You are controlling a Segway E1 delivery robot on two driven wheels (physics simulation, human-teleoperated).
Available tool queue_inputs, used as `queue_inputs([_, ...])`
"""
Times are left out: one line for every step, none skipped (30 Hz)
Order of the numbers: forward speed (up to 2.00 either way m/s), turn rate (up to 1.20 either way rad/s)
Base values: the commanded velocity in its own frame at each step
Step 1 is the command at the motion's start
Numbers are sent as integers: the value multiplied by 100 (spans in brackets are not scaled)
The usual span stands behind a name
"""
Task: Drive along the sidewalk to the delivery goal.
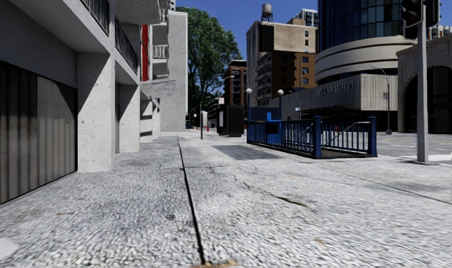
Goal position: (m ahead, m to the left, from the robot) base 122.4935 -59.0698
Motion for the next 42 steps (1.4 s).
queue_inputs([200,32])
queue_inputs([200,21])
queue_inputs([200,12])
queue_inputs([200,12])
queue_inputs([200,6])
queue_inputs([200,1])
queue_inputs([200,0])
queue_inputs([200,0])
queue_inputs([200,0])
queue_inputs([200,0])
queue_inputs([200,0])
queue_inputs([200,0])
queue_inputs([200,0])
queue_inputs([200,0])
queue_inputs([200,0])
queue_inputs([200,0])
queue_inputs([200,0])
queue_inputs([200,0])
queue_inputs([200,0])
queue_inputs([200,0])
queue_inputs([200,0])
queue_inputs([200,0])
queue_inputs([200,0])
queue_inputs([200,0])
queue_inputs([200,0])
queue_inputs([200,3])
queue_inputs([200,13])
queue_inputs([200,13])
queue_inputs([200,18])
queue_inputs([200,22])
queue_inputs([200,24])
queue_inputs([200,25])
queue_inputs([200,25])
queue_inputs([200,25])
queue_inputs([200,25])
queue_inputs([200,25])
queue_inputs([200,25])
queue_inputs([200,25])
queue_inputs([200,25])
queue_inputs([200,25])
queue_inputs([200,25])
queue_inputs([200,25])
